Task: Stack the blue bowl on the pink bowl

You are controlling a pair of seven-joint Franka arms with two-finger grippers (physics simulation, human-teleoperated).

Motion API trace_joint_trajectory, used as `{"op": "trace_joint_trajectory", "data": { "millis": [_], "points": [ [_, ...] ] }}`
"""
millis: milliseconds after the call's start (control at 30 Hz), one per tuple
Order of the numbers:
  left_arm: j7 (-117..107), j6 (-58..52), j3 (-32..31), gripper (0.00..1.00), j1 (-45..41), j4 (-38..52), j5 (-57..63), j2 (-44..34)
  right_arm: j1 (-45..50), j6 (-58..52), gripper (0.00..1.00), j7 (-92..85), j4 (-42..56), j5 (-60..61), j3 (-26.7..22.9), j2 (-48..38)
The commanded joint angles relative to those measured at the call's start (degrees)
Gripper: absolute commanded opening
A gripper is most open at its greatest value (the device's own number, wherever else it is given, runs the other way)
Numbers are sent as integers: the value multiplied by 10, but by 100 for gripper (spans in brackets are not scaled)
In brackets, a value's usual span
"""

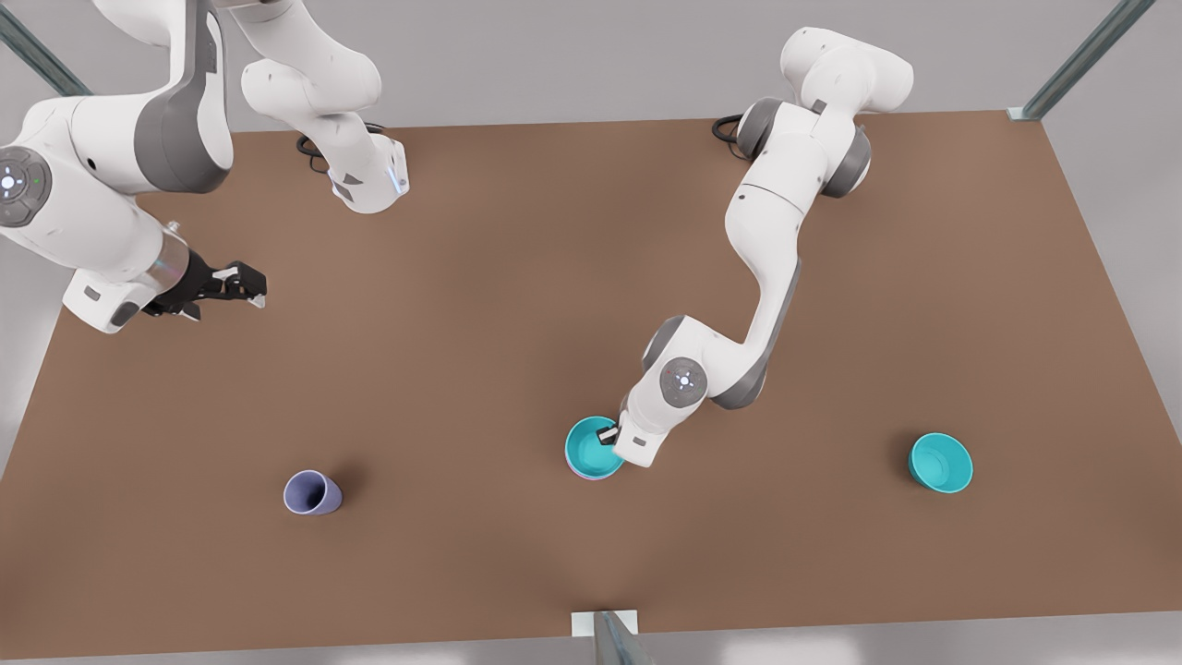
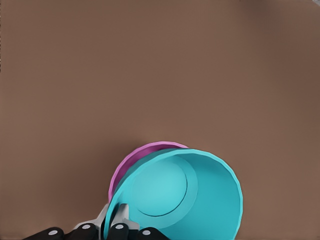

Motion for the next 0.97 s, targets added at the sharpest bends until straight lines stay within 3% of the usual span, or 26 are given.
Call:
{"op": "trace_joint_trajectory", "data": {
  "millis": [0,300,333,367,433,567,667,700,733,767,933],
  "points": [
    [-90,0,0,21,0,0,-3,-1,3,0,100,-5,0,0,0,1],
    [-90,-17,-8,21,-4,-2,-3,-1,3,0,100,-5,-4,1,0,0],
    [-89,-17,-8,87,-3,-2,-3,-1,3,0,100,-5,-4,0,0,0],
    [-88,-23,-8,100,-2,-2,-2,-2,3,0,100,-5,-4,0,0,0],
    [-86,-61,-7,100,10,-1,-1,-9,3,0,100,-5,-4,0,0,0],
    [62,-394,-5,100,149,0,43,-192,3,1,100,-5,-4,0,0,0],
    [359,-536,-5,100,249,0,104,-291,3,1,100,-5,-4,0,-1,0],
    [406,-553,-5,100,264,-6,115,-324,3,1,100,-5,-4,0,-1,0],
    [421,-499,-5,100,265,-107,117,-392,3,1,100,-5,-4,0,-1,0],
    [422,-361,-5,100,264,-294,115,-508,3,1,100,-5,-10,1,-1,-4],
    [421,-398,-5,100,264,-260,112,-495,3,5,100,-5,-14,1,-1,-4]
  ]
}}
